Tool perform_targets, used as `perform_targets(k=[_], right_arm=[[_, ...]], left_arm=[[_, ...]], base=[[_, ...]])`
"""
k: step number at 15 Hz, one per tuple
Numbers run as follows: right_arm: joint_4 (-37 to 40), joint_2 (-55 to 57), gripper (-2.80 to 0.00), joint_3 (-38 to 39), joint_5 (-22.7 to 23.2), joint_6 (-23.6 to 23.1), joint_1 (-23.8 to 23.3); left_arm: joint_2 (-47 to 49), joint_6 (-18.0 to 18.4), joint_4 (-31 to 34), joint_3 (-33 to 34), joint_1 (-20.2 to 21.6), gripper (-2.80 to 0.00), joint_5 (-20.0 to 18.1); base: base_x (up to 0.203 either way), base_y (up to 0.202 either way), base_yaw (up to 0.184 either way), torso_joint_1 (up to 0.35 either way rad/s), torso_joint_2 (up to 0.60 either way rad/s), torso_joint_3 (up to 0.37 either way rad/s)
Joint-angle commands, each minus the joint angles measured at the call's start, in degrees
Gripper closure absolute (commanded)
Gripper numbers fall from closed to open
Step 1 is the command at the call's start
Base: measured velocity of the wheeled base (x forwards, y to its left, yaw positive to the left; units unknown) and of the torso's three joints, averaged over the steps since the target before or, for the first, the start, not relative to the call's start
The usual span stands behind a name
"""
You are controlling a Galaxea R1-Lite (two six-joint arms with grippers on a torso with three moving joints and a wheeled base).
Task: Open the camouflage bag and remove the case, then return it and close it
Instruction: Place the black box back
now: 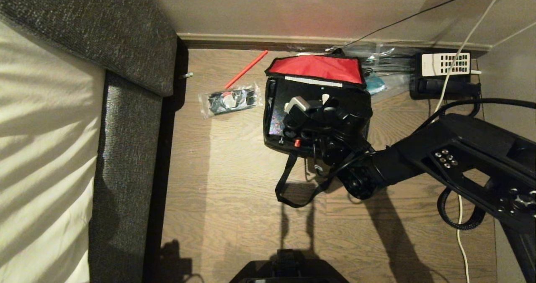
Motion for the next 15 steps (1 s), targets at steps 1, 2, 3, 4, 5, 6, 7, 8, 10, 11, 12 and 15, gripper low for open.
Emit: perform_targets(k=[1,2,3,4,5,6,7,8,10,11,12,15], right_arm=[[-0.9,2.4,0.00,-1.3,-0.2,-0.4,-0.2],[-1.0,2.9,0.00,-1.6,-0.2,-0.4,-0.3],[-1.0,3.4,0.00,-1.7,-0.2,-0.3,-0.4],[-1.1,3.6,0.00,-1.8,-0.2,-0.2,-0.5],[-1.1,3.6,0.00,-1.9,-0.1,-0.3,-0.5],[-1.0,3.7,0.00,-2.0,-0.1,-0.7,-0.8],[-0.9,3.9,-2.80,-2.4,-0.1,-0.7,-0.9],[-0.8,3.9,-2.80,-2.6,-0.1,-0.7,-1.0],[-0.8,4.4,-2.80,-2.6,-0.1,-0.6,-1.0],[-0.9,4.6,-2.80,-2.6,-0.1,-0.6,-1.0],[-0.9,4.4,-2.80,-2.4,-0.1,-0.3,-1.0],[-0.6,0.7,-2.80,-0.4,-0.2,-0.2,-1.2]], left_arm=[[0.0,0.0,0.0,0.1,0.0,0.00,0.0],[0.0,0.0,0.0,0.1,0.0,0.00,0.0],[0.0,0.0,0.0,0.2,0.0,0.00,0.0],[0.0,0.0,0.0,0.1,0.0,0.00,0.0],[0.0,0.0,0.0,0.1,0.0,0.00,0.0],[0.0,0.0,0.0,0.1,0.0,0.00,0.0],[0.0,0.0,0.0,0.1,0.0,0.00,0.0],[0.0,0.0,0.0,0.1,0.0,0.00,0.0],[0.0,0.0,0.0,0.1,0.0,0.00,0.0],[0.0,0.0,0.0,0.1,0.0,0.00,0.0],[0.0,0.0,0.0,0.1,0.0,0.00,0.0],[0.0,0.0,0.0,0.1,0.0,0.00,0.0]], base=[[0.000,0.000,0.000,0.000,0.00,0.000],[0.000,0.000,0.000,0.000,0.00,0.000],[0.000,0.000,0.000,0.000,0.00,0.000],[0.000,0.000,0.000,0.000,0.00,0.000],[0.000,0.000,0.000,0.000,0.00,0.000],[0.000,0.000,0.000,0.000,0.00,0.000],[0.000,0.000,0.000,0.000,0.00,0.000],[0.000,0.000,0.000,0.000,0.00,0.000],[0.000,0.000,0.000,0.000,0.00,0.000],[0.000,0.000,0.000,0.000,0.00,0.000],[0.000,0.000,0.000,0.000,0.00,0.000],[0.000,0.000,0.000,0.000,0.00,0.000]])
